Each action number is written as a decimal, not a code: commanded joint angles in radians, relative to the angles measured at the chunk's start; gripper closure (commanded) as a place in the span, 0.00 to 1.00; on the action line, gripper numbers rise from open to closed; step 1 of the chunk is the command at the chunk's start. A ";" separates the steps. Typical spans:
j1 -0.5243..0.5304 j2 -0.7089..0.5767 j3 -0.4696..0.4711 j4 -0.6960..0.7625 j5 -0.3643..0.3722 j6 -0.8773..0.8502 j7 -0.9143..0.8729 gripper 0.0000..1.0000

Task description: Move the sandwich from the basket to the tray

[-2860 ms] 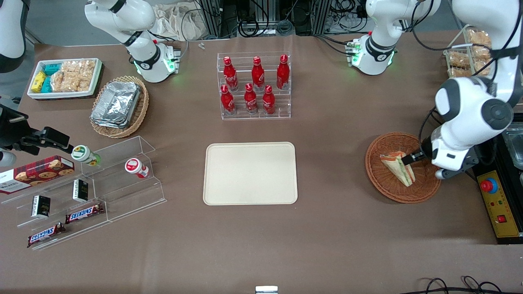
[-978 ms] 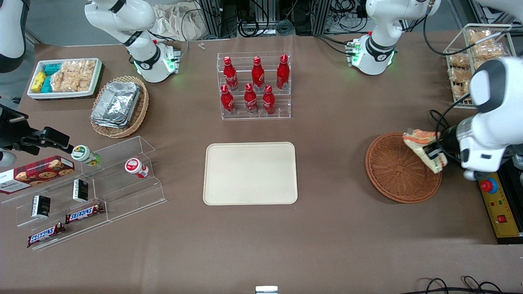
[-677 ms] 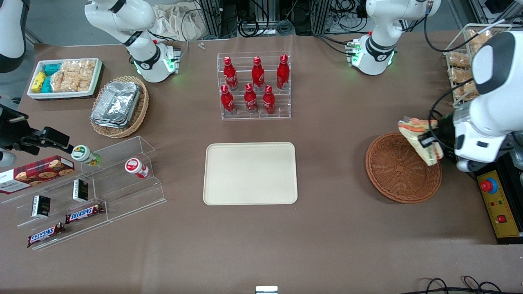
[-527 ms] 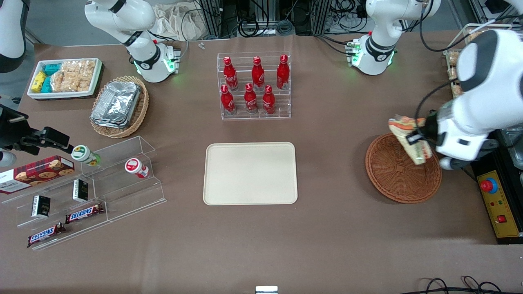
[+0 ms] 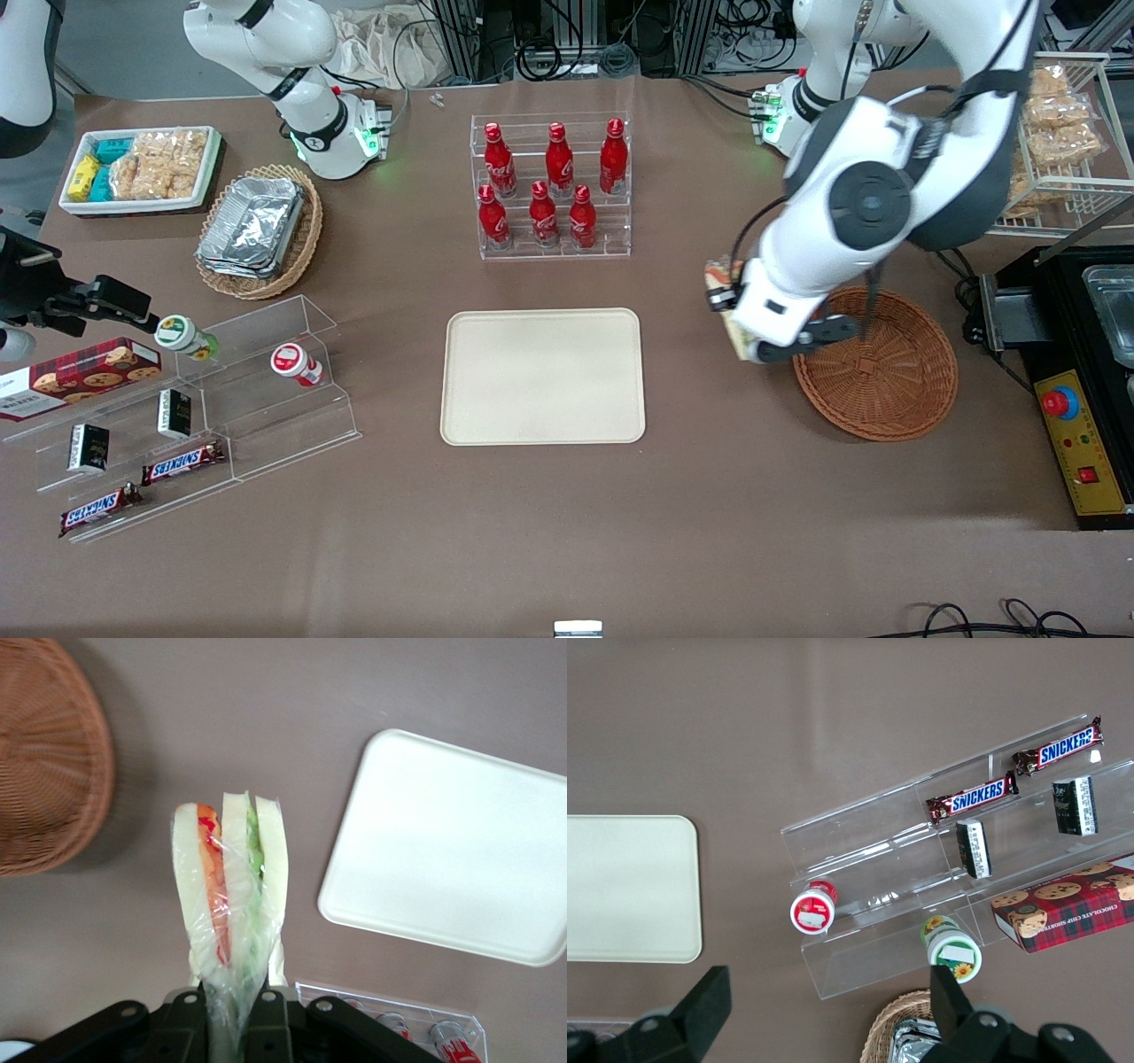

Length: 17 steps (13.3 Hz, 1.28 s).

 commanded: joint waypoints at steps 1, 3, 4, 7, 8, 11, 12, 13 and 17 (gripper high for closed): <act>-0.081 0.072 0.006 0.039 0.038 0.076 -0.010 0.95; -0.121 0.170 0.006 0.043 0.055 0.180 -0.038 0.92; -0.144 0.215 0.006 0.043 0.060 0.240 -0.050 0.92; -0.161 0.325 0.006 0.052 0.055 0.345 -0.050 0.92; -0.161 0.361 0.006 0.053 0.055 0.391 -0.044 0.92; -0.192 0.425 0.006 0.053 0.117 0.477 -0.047 0.92; -0.192 0.441 0.006 0.053 0.121 0.486 -0.047 0.92; -0.192 0.447 0.006 0.053 0.121 0.497 -0.047 0.83; -0.183 0.427 0.008 0.042 0.124 0.500 -0.053 0.00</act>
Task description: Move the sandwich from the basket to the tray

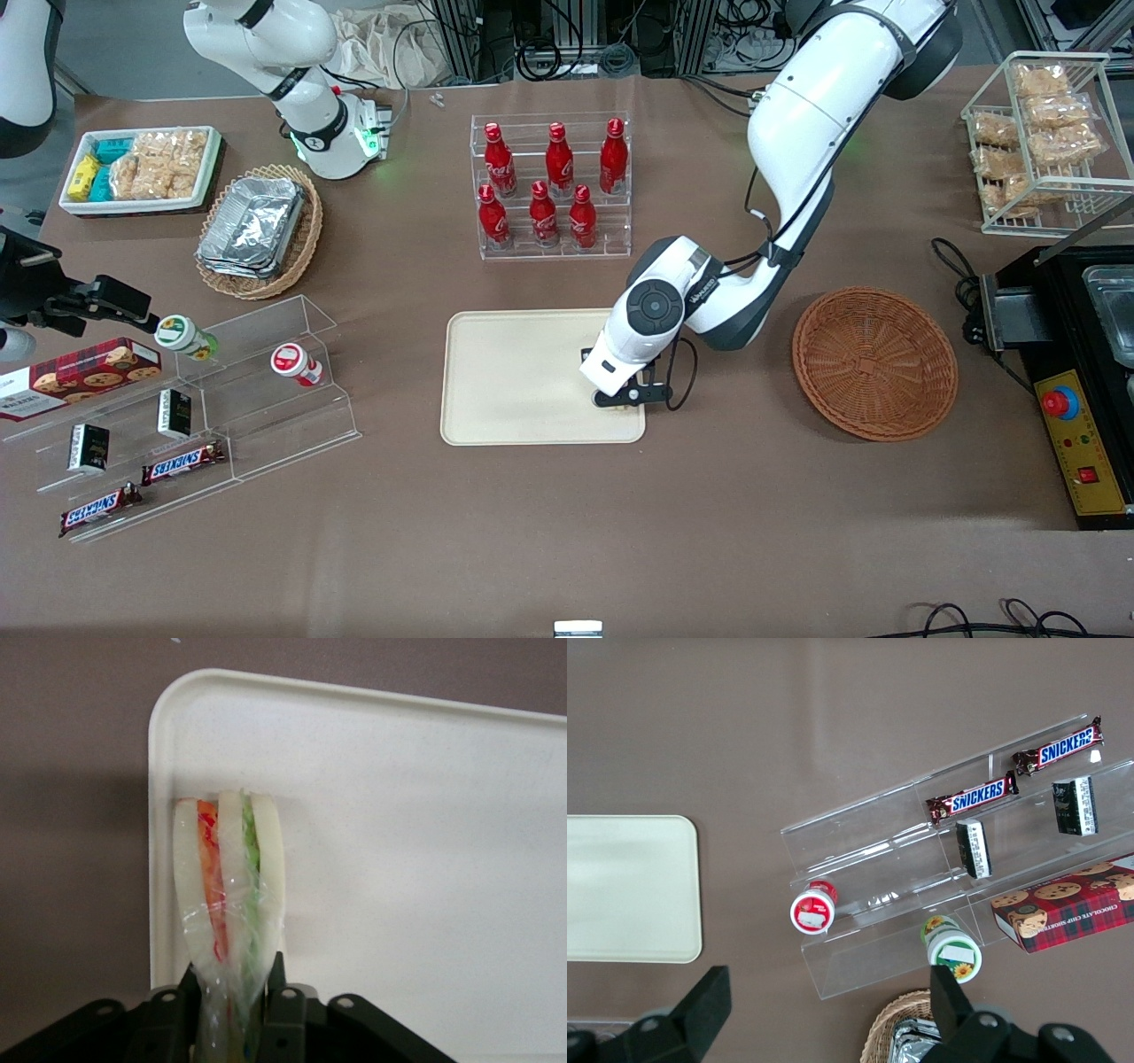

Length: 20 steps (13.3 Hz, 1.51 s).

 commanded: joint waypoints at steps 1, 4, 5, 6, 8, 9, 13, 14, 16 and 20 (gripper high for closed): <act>0.003 -0.035 0.007 0.011 0.014 -0.027 -0.025 0.00; 0.050 -0.117 0.014 0.002 0.012 -0.186 -0.014 0.00; 0.085 -0.151 0.011 -0.012 0.011 -0.235 -0.005 0.01; 0.124 -0.189 0.011 -0.035 0.011 -0.272 0.020 0.01; 0.208 -0.275 0.011 -0.098 -0.001 -0.321 0.128 0.01; 0.245 -0.314 0.011 -0.109 -0.001 -0.364 0.176 0.01; 0.392 -0.446 0.014 -0.107 0.009 -0.527 0.471 0.01; 0.429 -0.476 0.016 -0.106 0.015 -0.551 0.565 0.00; 0.492 -0.530 0.017 -0.100 0.018 -0.596 0.742 0.00; 0.566 -0.546 0.019 0.023 0.029 -0.732 0.796 0.00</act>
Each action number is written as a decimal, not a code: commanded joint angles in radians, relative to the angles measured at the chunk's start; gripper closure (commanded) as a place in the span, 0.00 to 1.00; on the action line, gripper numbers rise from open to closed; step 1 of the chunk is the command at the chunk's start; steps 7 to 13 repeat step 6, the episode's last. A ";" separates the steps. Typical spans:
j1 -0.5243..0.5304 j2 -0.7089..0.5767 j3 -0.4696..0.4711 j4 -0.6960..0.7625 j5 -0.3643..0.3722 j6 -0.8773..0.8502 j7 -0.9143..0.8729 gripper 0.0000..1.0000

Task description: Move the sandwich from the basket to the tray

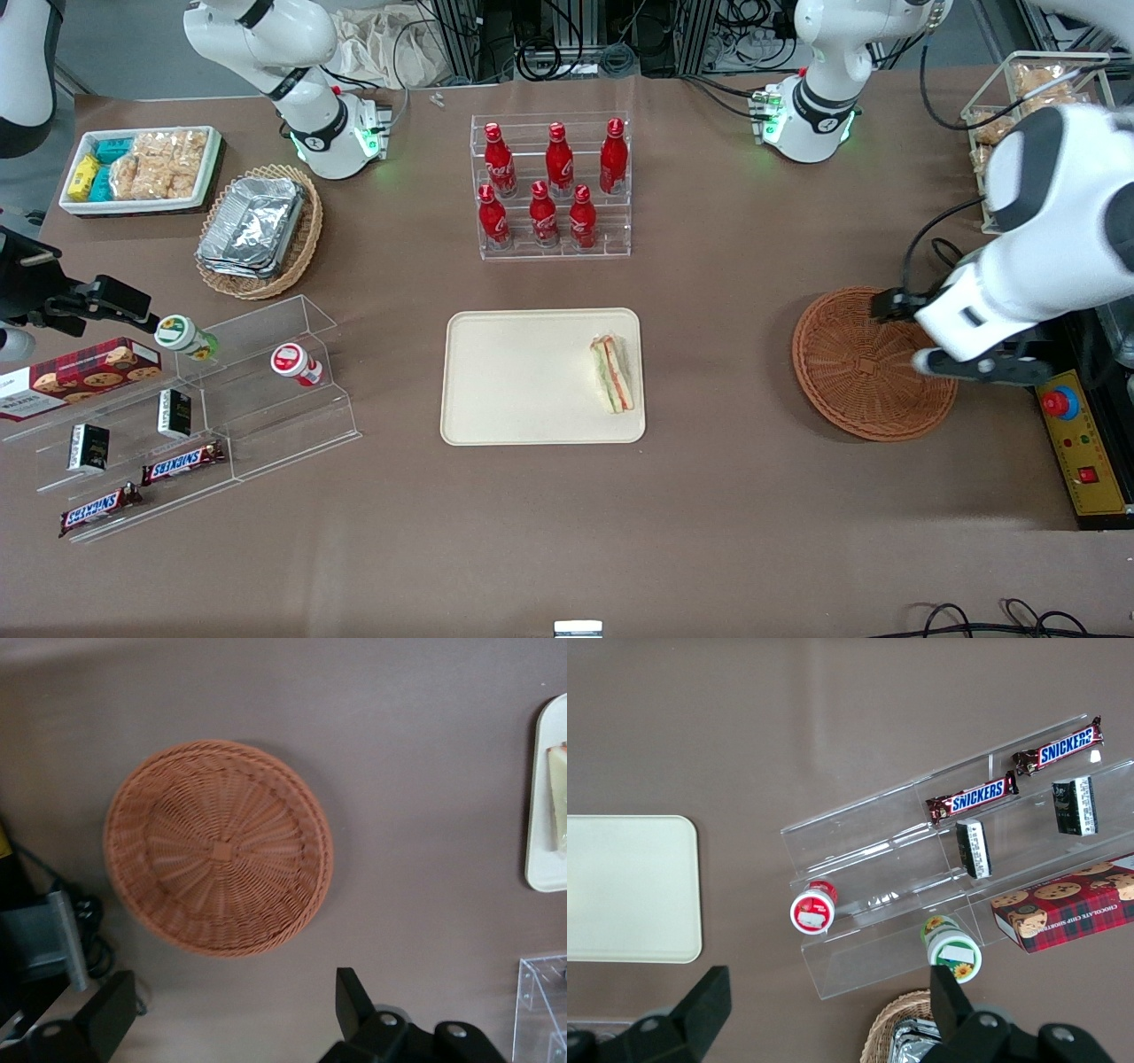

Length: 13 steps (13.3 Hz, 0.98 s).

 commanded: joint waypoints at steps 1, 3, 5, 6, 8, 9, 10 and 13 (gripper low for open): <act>0.020 -0.002 -0.010 0.076 0.031 -0.088 0.014 0.00; 0.037 -0.007 -0.008 0.080 0.028 -0.090 -0.003 0.00; 0.039 -0.008 -0.010 0.080 0.030 -0.091 -0.053 0.00; 0.039 -0.008 -0.010 0.080 0.031 -0.091 -0.075 0.00; 0.039 -0.008 -0.010 0.080 0.031 -0.091 -0.075 0.00; 0.039 -0.008 -0.010 0.080 0.031 -0.091 -0.075 0.00; 0.039 -0.008 -0.010 0.080 0.031 -0.091 -0.075 0.00; 0.039 -0.008 -0.010 0.080 0.031 -0.091 -0.075 0.00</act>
